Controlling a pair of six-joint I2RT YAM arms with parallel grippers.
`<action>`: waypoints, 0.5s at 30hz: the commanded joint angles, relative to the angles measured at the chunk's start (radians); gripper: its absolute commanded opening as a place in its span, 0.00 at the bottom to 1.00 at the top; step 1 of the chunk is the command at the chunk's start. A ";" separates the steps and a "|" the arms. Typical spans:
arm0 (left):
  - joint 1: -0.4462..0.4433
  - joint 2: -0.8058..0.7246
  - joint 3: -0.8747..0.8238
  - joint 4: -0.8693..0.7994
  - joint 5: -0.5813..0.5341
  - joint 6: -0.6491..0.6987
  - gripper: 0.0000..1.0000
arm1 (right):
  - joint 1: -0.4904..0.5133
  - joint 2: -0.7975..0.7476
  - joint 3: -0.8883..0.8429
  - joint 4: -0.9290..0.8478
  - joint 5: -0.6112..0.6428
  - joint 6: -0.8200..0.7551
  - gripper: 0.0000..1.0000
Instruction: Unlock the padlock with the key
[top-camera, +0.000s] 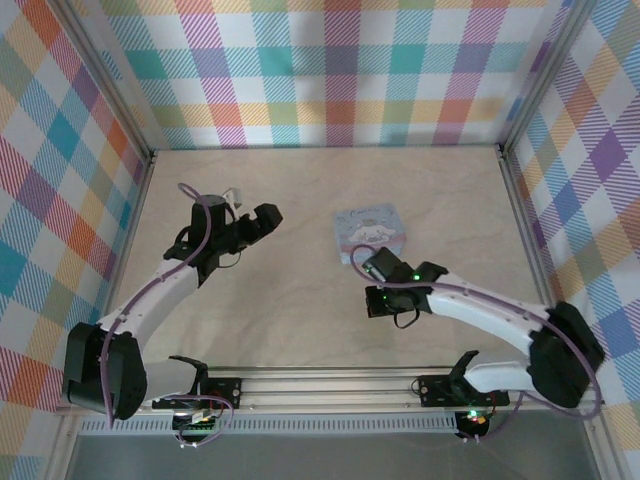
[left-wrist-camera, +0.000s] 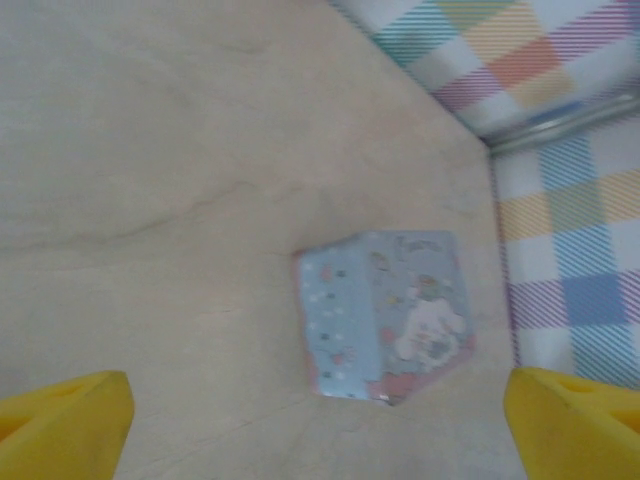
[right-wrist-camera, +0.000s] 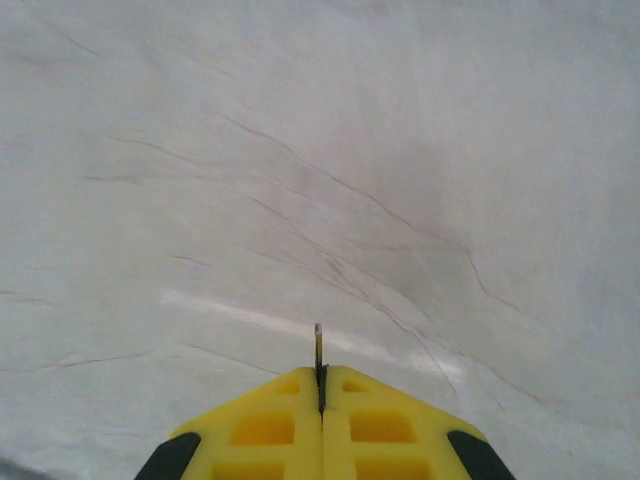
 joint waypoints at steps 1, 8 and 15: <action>-0.042 -0.039 0.032 0.162 0.186 0.030 0.92 | -0.001 -0.128 -0.035 0.205 -0.061 -0.174 0.01; -0.152 -0.061 0.107 0.234 0.407 0.122 0.79 | -0.016 -0.316 -0.066 0.451 -0.186 -0.397 0.01; -0.239 -0.080 0.137 0.233 0.530 0.218 0.67 | -0.021 -0.334 -0.016 0.473 -0.315 -0.502 0.01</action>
